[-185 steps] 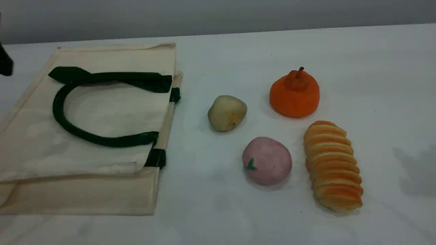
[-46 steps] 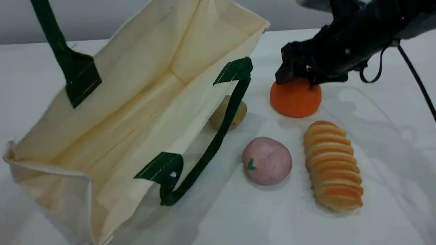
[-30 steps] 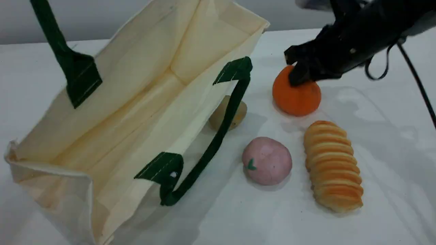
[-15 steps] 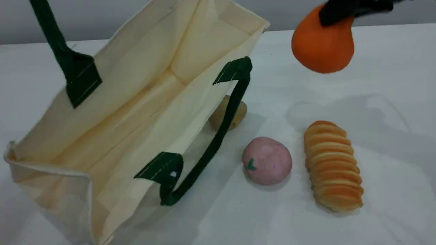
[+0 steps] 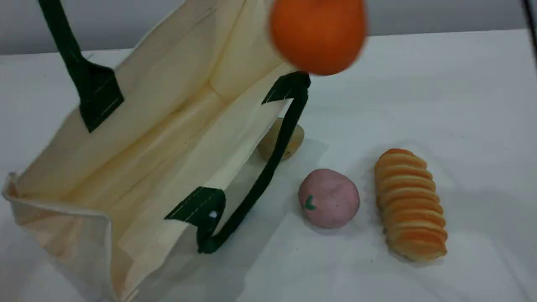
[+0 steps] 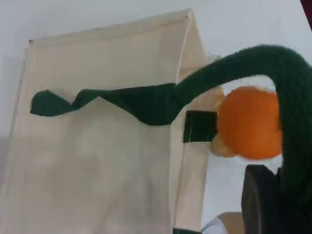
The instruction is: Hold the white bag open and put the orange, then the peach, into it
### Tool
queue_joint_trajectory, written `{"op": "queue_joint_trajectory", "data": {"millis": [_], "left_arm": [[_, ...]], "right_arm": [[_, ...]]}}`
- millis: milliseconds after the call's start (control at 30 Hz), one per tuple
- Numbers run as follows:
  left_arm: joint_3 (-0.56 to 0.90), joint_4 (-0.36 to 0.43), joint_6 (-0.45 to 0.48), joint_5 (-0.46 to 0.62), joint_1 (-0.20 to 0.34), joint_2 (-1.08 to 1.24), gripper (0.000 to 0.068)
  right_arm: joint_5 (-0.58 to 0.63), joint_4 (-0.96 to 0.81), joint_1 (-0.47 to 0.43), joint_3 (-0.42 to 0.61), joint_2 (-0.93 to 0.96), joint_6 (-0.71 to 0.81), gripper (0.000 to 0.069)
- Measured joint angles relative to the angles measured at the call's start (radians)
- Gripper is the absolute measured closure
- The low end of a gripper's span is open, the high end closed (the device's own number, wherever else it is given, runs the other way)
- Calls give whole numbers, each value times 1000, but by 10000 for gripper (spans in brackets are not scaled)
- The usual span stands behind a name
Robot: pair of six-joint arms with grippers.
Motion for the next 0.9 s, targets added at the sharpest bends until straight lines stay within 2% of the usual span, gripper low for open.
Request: {"op": "queue_joint_trajectory", "data": {"millis": [267,467,700,900], "left_arm": [[0,-12,0,0,0,0,624],[0,-49,9,0,0,0,624],[0,-53,14,0,0,0,624],[0,-63,28,0,0,0,624]], "right_arm": [[-169,122,241,0,32,-29,648],[-298,261,352,-14,102,-157,648],[-306,450,376,-76,236,-350,648],[-308,491,376,-128,352,-427,648]]}}
